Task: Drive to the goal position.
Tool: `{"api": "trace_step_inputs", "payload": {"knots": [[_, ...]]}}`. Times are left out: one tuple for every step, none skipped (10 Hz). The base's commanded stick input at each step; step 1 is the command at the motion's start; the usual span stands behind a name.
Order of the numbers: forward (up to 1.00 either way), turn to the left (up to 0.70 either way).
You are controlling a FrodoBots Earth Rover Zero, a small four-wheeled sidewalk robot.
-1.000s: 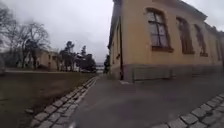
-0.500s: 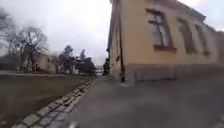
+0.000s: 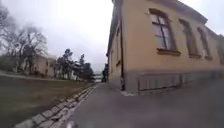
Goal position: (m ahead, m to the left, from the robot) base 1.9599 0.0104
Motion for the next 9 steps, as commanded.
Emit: {"api": "trace_step_inputs", "payload": {"knots": [[1.0, 0.0], [1.0, 0.0], [1.0, 0.0], [1.0, 0.0], [1.0, 0.0], [1.0, 0.0], [1.0, 0.0], [1.0, 0.0], [1.0, 0.0]]}}
